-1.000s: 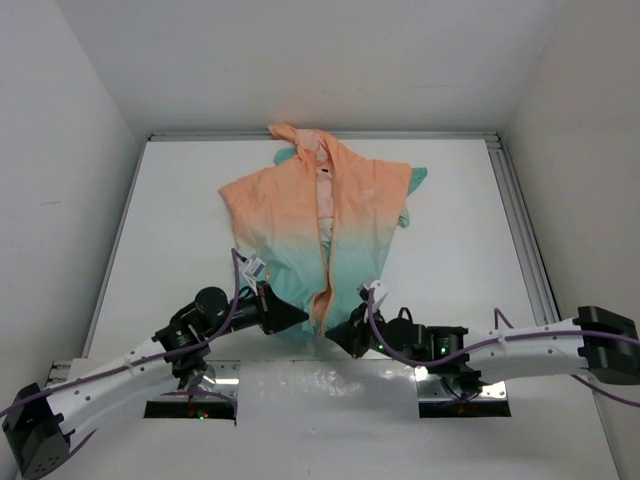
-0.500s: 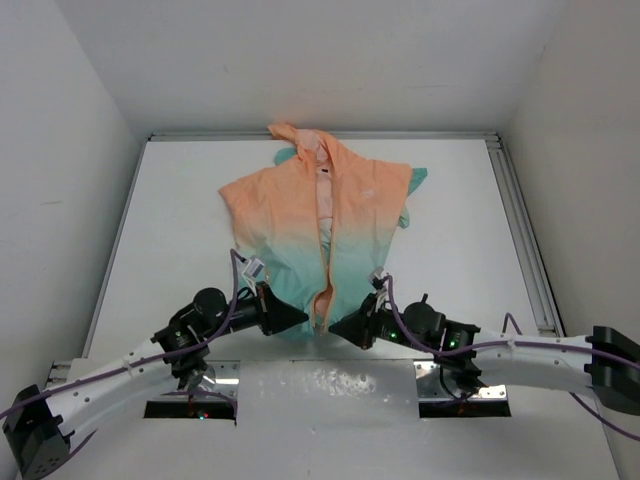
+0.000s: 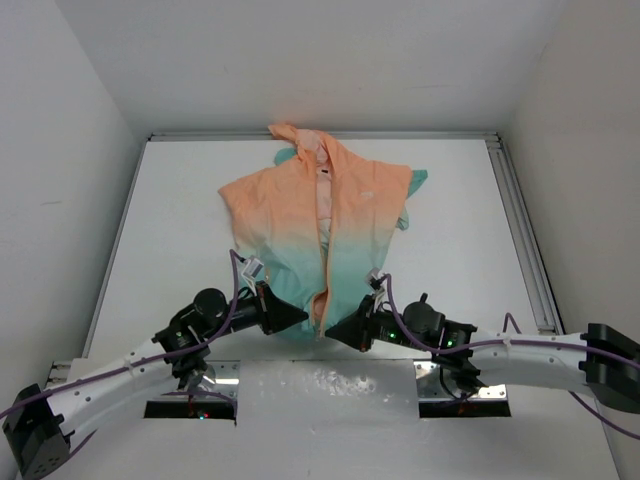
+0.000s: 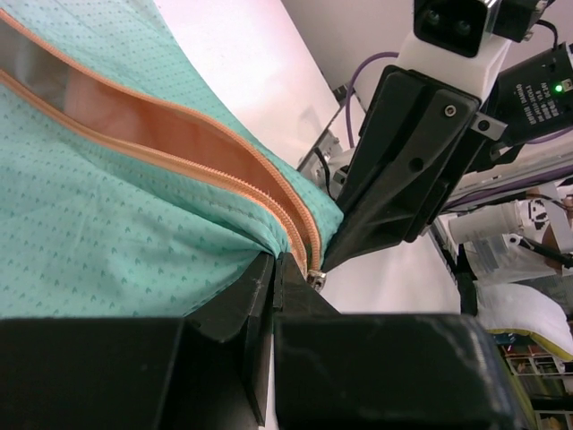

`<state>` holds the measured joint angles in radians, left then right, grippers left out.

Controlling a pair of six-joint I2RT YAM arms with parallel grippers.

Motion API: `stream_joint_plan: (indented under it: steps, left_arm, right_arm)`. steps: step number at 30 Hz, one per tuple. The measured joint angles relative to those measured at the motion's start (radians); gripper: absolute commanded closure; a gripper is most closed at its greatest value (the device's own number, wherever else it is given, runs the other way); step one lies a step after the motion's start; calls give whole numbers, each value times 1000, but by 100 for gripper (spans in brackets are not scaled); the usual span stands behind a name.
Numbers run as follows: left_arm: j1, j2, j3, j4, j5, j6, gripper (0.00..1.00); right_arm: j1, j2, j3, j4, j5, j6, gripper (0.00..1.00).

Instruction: Zip up the jacket

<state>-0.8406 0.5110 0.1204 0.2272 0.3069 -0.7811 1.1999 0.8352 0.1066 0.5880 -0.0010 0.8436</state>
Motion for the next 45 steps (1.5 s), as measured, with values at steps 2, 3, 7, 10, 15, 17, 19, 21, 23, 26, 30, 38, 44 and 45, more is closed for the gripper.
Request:
stream_joint_plan:
  steps: [2,3,7,10,15,17,19,21,23,26,30,38,44,45]
  left_arm:
    - [0,0,-6,6,-3,2,100]
    - [0,0,-9,9,-5,2,100]
    - [0,1,-19,21,-6,2,100]
    - [0,3,-22,32,-6,2,100]
    - [0,6,-24,46,-4,2,100]
    - [0,6,-31,61,-1,0,100]
    - [0,6,-35,67,1,-2,100]
    - [0,7,-37,69,2,-2,100]
    - [0,10,-38,73,5,-2,100]
    - [0,16,-39,85,7,-3,100]
    - [0,27,-39,99,11,-6,100]
    - [0,35,-50,115,16,-10,100]
    - [0,35,-55,125,20,-13,100]
    - [0,35,-55,128,21,-13,100]
  right_arm:
    - [0,0,-1,9,0,3,100]
    - [0,0,-1,11,0,3,100]
    - [0,0,-1,12,4,6,100]
    - [0,4,-1,14,11,6,100]
    - [0,13,-1,18,22,10,100]
    - [0,18,-1,18,24,12,100]
    - [0,20,-1,19,24,13,100]
    - [0,21,-1,21,24,13,100]
    - [0,23,-1,24,24,13,100]
    - [0,24,-1,26,25,13,100]
    - [0,24,-1,28,27,13,100]
    - [0,24,-1,40,28,14,100]
    - [0,24,-1,40,32,16,100]
    - [0,24,-1,40,34,16,100]
